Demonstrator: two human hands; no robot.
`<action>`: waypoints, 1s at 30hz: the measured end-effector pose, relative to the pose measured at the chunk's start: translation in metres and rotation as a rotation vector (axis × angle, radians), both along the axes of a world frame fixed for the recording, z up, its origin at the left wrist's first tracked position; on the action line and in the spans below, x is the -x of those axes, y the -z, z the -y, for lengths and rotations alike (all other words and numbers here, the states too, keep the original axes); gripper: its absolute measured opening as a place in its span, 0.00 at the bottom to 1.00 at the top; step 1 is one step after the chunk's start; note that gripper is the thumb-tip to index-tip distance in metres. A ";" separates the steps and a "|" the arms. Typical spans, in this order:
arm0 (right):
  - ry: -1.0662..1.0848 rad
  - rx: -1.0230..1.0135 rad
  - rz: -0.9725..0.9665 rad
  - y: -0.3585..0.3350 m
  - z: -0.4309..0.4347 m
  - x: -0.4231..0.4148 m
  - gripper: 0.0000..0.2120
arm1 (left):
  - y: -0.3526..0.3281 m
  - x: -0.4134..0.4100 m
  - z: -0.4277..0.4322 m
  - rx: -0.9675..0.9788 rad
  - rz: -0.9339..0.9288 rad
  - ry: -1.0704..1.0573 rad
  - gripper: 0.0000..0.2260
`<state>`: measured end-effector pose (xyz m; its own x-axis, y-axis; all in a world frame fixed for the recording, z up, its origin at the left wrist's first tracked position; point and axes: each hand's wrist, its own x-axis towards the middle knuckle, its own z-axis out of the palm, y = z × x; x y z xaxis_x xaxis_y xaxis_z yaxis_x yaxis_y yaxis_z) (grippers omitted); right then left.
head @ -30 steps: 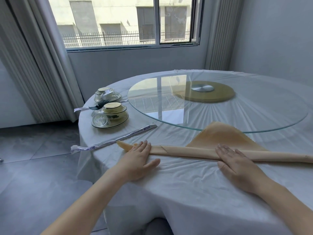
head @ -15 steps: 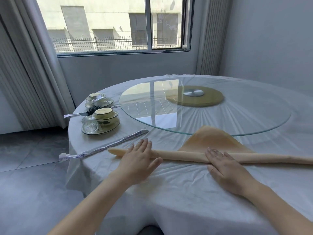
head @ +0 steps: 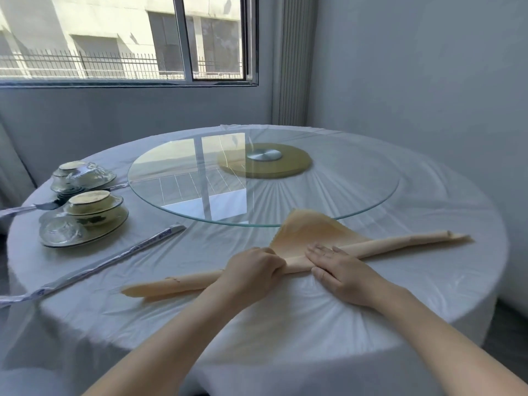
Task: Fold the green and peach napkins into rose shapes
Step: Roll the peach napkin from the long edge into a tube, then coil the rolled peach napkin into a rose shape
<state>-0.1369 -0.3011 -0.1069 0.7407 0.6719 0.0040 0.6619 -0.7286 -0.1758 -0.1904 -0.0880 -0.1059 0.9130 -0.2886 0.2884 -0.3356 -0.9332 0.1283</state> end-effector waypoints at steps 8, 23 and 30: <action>0.260 0.266 0.207 -0.013 0.042 -0.013 0.23 | -0.004 -0.027 0.074 0.008 -0.013 0.044 0.10; 0.357 -0.018 0.007 0.005 0.054 0.003 0.24 | -0.014 -0.029 0.049 0.132 -0.196 0.342 0.12; 0.420 -0.011 0.053 0.000 0.041 0.011 0.25 | -0.029 -0.015 -0.013 0.154 -0.444 0.343 0.09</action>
